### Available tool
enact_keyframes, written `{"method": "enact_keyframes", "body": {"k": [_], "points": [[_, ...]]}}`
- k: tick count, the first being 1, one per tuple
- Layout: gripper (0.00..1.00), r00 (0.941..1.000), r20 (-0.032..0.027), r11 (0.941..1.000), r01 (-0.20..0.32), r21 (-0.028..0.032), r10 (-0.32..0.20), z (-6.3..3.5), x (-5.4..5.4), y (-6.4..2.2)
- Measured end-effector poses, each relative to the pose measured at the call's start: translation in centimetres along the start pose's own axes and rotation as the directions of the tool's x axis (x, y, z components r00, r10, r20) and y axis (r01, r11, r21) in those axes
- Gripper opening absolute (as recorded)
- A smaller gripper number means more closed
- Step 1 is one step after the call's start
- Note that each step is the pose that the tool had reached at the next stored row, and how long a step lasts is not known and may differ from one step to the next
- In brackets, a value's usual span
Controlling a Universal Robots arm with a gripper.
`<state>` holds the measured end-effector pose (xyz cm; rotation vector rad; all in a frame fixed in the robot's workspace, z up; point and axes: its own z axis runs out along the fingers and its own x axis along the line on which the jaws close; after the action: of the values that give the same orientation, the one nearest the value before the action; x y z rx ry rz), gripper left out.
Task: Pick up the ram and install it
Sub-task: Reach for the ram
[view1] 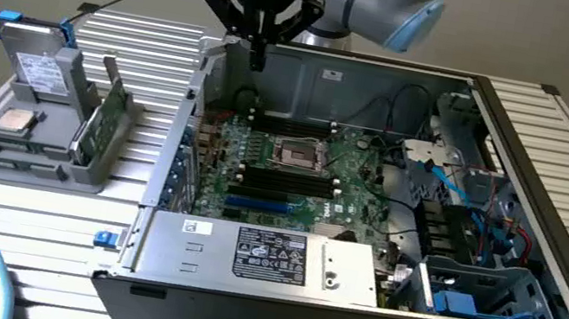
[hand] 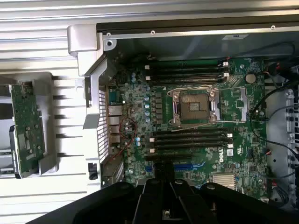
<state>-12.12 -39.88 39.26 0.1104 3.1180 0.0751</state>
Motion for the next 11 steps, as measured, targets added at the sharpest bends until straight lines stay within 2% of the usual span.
{"method": "enact_keyframes", "body": {"k": [11], "points": [[0.11, 1.0000, 0.0000, 1.0000, 0.000, 0.0000, 0.000, 0.00, 0.00, 0.00]]}}
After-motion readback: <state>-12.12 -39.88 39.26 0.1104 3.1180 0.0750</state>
